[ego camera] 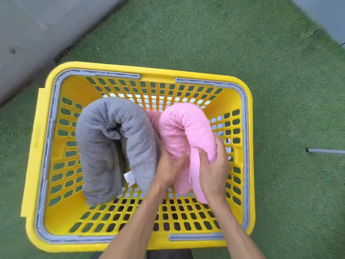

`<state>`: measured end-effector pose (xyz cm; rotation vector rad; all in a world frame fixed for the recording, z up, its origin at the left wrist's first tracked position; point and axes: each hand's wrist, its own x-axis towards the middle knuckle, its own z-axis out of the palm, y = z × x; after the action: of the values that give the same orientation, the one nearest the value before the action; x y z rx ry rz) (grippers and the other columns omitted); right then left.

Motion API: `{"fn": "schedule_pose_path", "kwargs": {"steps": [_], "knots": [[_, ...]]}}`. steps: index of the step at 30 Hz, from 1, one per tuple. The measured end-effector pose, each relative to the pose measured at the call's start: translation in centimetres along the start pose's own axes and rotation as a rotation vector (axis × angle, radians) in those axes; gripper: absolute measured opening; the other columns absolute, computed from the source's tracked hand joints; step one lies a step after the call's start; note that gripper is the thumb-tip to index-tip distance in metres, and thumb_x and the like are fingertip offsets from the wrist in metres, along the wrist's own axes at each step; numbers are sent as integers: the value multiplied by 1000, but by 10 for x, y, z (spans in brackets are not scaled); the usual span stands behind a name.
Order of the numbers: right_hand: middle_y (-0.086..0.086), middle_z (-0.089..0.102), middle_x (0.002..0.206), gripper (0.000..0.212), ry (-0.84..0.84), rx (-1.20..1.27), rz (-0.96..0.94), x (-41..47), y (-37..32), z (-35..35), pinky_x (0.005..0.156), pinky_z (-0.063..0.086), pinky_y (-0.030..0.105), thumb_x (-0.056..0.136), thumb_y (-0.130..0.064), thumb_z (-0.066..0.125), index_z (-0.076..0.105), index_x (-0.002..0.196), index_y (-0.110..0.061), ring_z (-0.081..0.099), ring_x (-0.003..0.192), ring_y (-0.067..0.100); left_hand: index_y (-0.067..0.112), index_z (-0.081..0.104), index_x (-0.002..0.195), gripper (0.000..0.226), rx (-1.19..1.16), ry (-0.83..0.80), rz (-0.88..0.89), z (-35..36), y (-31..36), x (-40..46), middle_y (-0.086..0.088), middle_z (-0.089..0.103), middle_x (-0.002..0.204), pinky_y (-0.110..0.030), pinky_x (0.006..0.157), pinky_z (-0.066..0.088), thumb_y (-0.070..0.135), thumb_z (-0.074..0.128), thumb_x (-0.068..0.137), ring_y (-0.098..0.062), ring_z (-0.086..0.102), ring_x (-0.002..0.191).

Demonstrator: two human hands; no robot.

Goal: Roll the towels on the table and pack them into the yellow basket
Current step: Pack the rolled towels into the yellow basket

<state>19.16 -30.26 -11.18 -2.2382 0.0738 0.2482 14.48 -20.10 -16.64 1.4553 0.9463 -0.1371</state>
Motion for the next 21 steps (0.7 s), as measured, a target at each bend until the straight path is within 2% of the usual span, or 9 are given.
{"fn": "schedule_pose_path", "kwargs": {"steps": [2,4,6,8,10,12,13,16,21], "knots": [[-13,48,141,53,-30,-16,7,-5,1,0,108,35,26,91,-26,62,44,141,-24,39,129,-3,17,43,120,47,7,-13,-49,6,-19,-2,-5,61,118,-42,98,47,28,71,84,-16,59,111],[-11,48,142,53,-29,-18,22,-9,4,1,109,37,32,92,-29,61,44,141,-23,40,130,0,11,46,119,41,-71,15,-108,14,-22,7,-9,63,113,-45,95,48,24,67,87,-19,61,106],[-11,47,143,52,-10,3,37,-9,4,1,110,36,32,93,-29,60,43,142,-22,40,132,1,11,49,116,30,-106,45,-89,20,-20,16,-9,64,109,-40,94,48,24,61,91,-17,61,101],[-14,47,141,50,29,15,44,-5,2,-5,109,36,30,94,-28,59,44,142,-22,41,131,3,12,50,111,20,-153,54,-63,22,-15,19,-9,65,103,-30,86,48,22,56,94,-10,61,91],[-11,51,138,46,54,35,39,0,-1,-15,107,39,32,95,-28,57,47,139,-20,46,128,6,17,48,117,29,-194,10,-28,24,-10,17,-5,64,107,-26,87,47,24,61,91,-9,60,94],[-9,56,134,42,23,57,10,0,-8,-27,105,41,33,96,-30,55,50,136,-19,49,125,4,22,46,124,47,-167,-69,-38,25,-5,17,1,61,118,-29,96,47,28,69,84,-9,59,106],[-10,56,134,42,-5,67,-5,-1,-12,-32,105,40,30,96,-30,55,50,136,-20,48,124,2,24,47,122,48,-143,-89,-36,26,-4,17,2,62,119,-33,98,48,29,72,81,-10,59,108],[-12,53,138,43,-65,106,-39,-9,-19,-44,106,36,20,96,-27,55,49,138,-19,44,128,-3,24,58,109,39,-147,-37,-3,28,0,10,4,70,105,-45,89,52,40,69,75,-12,65,97],[-10,50,141,44,-2,181,-49,-10,-28,-57,109,35,34,96,-25,54,47,139,-18,42,132,4,22,56,100,15,-204,29,201,7,34,-31,2,65,92,-41,83,51,33,62,90,-12,61,88]]}}
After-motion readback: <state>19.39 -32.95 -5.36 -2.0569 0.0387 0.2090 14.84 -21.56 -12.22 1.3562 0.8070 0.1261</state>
